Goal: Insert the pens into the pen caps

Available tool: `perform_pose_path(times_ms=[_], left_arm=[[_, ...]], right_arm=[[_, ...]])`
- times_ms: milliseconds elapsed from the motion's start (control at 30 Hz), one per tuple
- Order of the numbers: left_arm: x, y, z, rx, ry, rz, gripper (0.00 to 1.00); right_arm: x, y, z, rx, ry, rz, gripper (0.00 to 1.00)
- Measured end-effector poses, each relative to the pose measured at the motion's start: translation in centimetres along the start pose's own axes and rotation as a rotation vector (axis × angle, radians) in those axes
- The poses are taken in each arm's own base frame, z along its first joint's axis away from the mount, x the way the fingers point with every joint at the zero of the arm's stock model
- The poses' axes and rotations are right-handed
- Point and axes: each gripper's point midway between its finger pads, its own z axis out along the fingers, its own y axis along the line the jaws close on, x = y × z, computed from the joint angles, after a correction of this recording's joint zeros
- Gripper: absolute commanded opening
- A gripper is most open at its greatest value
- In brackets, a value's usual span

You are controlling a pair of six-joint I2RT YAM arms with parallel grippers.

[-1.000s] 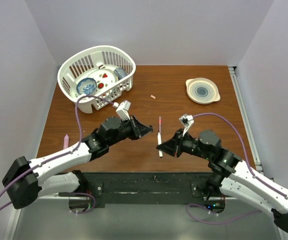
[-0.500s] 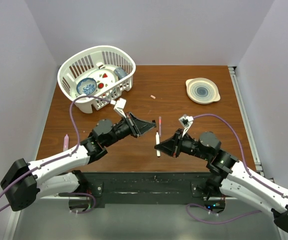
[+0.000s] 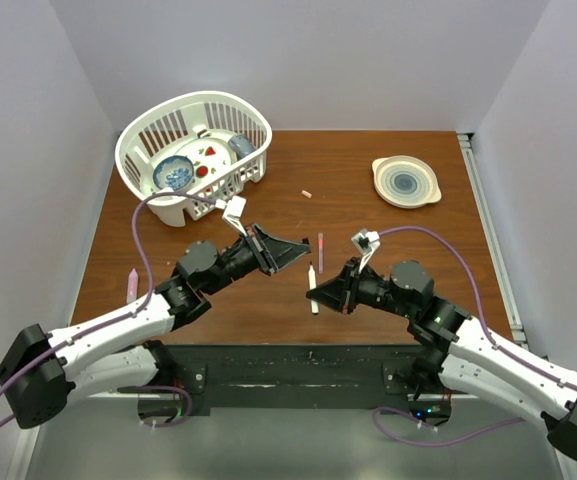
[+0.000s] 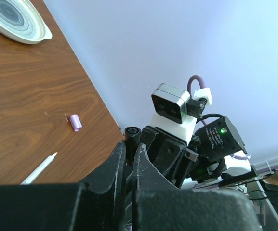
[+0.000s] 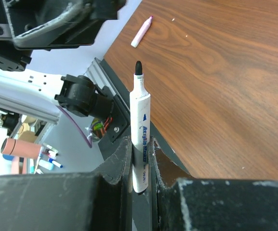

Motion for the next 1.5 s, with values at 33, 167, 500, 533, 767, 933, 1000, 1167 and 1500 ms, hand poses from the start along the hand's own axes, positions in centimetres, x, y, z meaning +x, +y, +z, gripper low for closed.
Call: perform_pose_path(times_ms=[33, 167, 500, 533, 767, 933, 1000, 1167, 1500], left_arm=[[0.0, 0.0, -0.1, -0.001, 0.0, 0.001, 0.0], [0.2, 0.2, -0.4, -0.009, 0.005, 0.001, 0.0], [0.8, 1.0, -0.7, -0.03, 0.021, -0.002, 0.0], [0.8, 1.0, -0.6, -0.031, 0.023, -0.002, 0.0], [1.0, 1.1, -0.6, -0.031, 0.031, -0.003, 0.0], [1.2, 1.3, -0.5, -0.036, 0.033, -0.003, 0.0], [1.3, 1.4, -0.4, -0.04, 0.035, -0.004, 0.0], [1.6, 1.8, -0.3, -0.05, 0.045, -0.002, 0.0], [1.9, 1.8, -0.3, -0.049, 0.051, 0.017, 0.0]], right_arm=[[0.0, 0.0, 0.0, 0.0, 0.001, 0.001, 0.0], [-0.2, 0.2, 0.1, -0.002, -0.002, 0.001, 0.0], [-0.6, 0.5, 0.3, -0.008, -0.007, 0.011, 0.0], [-0.6, 0.5, 0.3, -0.007, -0.006, 0.012, 0.0], [-0.7, 0.5, 0.5, -0.007, -0.004, 0.016, 0.0], [-0.6, 0.4, 0.7, -0.003, 0.002, 0.02, 0.0], [-0.6, 0.4, 0.7, -0.002, 0.002, 0.02, 0.0], [-0.7, 0.6, 0.7, -0.01, 0.0, 0.02, 0.0], [-0.8, 0.6, 0.7, -0.002, 0.0, 0.022, 0.0]])
